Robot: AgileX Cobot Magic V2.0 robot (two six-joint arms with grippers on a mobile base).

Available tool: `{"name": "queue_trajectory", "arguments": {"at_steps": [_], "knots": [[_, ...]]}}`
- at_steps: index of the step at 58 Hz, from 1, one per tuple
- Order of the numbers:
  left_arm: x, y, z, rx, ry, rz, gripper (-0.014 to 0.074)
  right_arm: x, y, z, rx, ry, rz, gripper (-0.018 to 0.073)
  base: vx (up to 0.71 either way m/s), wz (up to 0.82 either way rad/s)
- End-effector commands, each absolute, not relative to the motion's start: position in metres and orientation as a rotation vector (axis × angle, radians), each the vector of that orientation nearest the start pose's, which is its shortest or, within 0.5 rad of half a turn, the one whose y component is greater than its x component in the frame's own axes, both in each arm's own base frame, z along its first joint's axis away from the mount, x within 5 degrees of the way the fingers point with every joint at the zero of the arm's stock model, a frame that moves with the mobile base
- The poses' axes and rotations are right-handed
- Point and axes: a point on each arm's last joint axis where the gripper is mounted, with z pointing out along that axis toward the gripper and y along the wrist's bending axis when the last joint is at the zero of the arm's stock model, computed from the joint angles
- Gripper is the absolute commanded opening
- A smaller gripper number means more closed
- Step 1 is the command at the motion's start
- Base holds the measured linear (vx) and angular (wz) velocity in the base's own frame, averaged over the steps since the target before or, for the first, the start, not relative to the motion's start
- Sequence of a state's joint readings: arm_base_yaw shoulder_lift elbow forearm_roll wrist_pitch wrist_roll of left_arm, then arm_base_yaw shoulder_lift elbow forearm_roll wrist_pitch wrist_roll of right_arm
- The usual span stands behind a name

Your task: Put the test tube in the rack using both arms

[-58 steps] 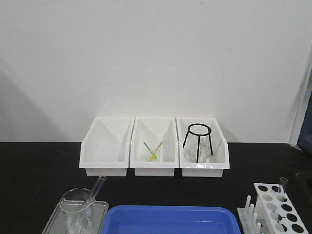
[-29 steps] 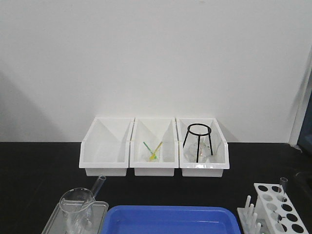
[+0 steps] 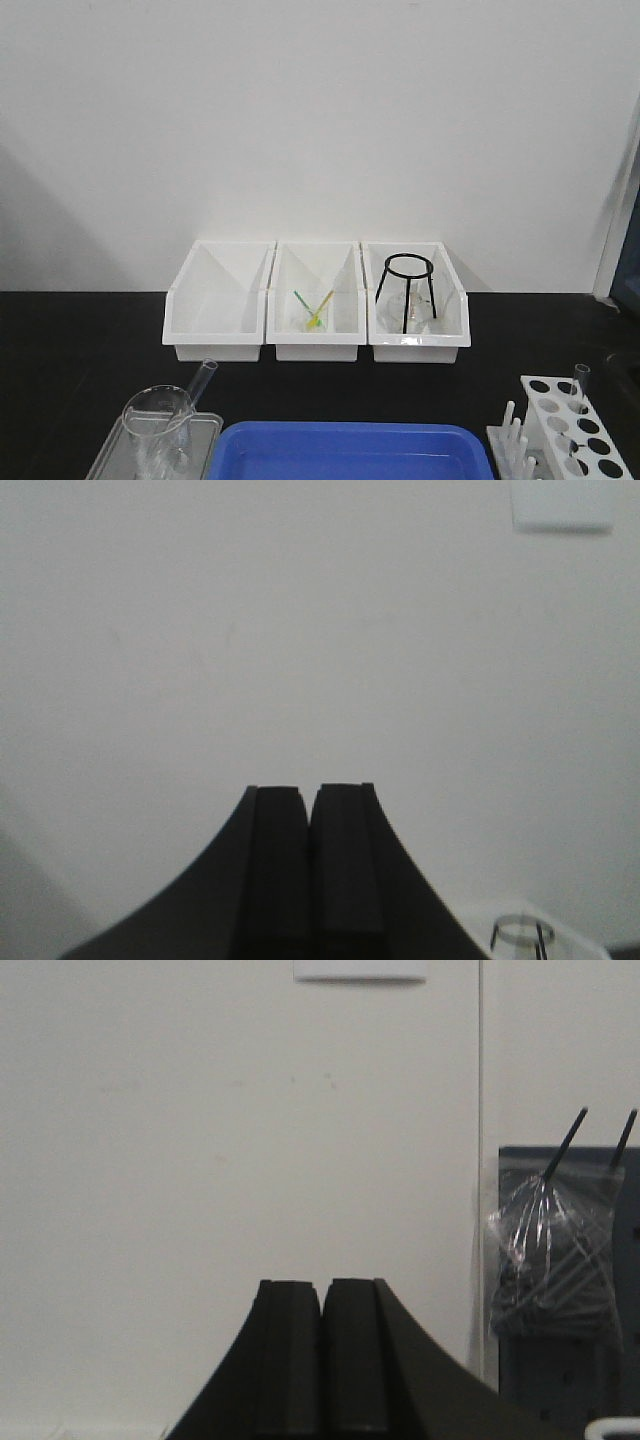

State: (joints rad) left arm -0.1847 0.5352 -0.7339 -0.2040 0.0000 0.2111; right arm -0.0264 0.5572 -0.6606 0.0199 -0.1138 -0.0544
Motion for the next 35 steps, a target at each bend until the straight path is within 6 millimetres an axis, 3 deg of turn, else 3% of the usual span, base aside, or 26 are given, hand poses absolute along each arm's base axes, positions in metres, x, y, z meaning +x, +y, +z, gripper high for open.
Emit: {"name": "queue_trajectory", "arguments": {"at_steps": [1, 9, 20, 29, 35], "knots": [[0.125, -0.023, 0.424, 0.123, 1.325, -0.153, -0.0007, 0.131, -0.005, 0.409, -0.001, 1.264, -0.067, -0.0011, 0.0, 0.0], [0.151, -0.028, 0.412, 0.127, 1.407, -0.152, -0.0005, 0.15, -0.005, 0.399, -0.002, 1.338, -0.066, -0.0005, 0.0, 0.0], [0.158, -0.029, 0.409, 0.131, 1.423, -0.146, 0.0038, 0.153, -0.006, 0.397, -0.002, 1.349, -0.066, 0.0053, 0.0, 0.0], [0.157, -0.029, 0.41, 0.138, 1.406, -0.132, 0.0162, 0.153, -0.005, 0.397, 0.0, 1.352, -0.063, 0.02, 0.0, 0.0], [0.157, -0.029, 0.411, 0.136, 1.401, -0.132, 0.031, 0.153, -0.006, 0.397, 0.001, 1.352, -0.062, 0.0375, 0.0, 0.0]]}}
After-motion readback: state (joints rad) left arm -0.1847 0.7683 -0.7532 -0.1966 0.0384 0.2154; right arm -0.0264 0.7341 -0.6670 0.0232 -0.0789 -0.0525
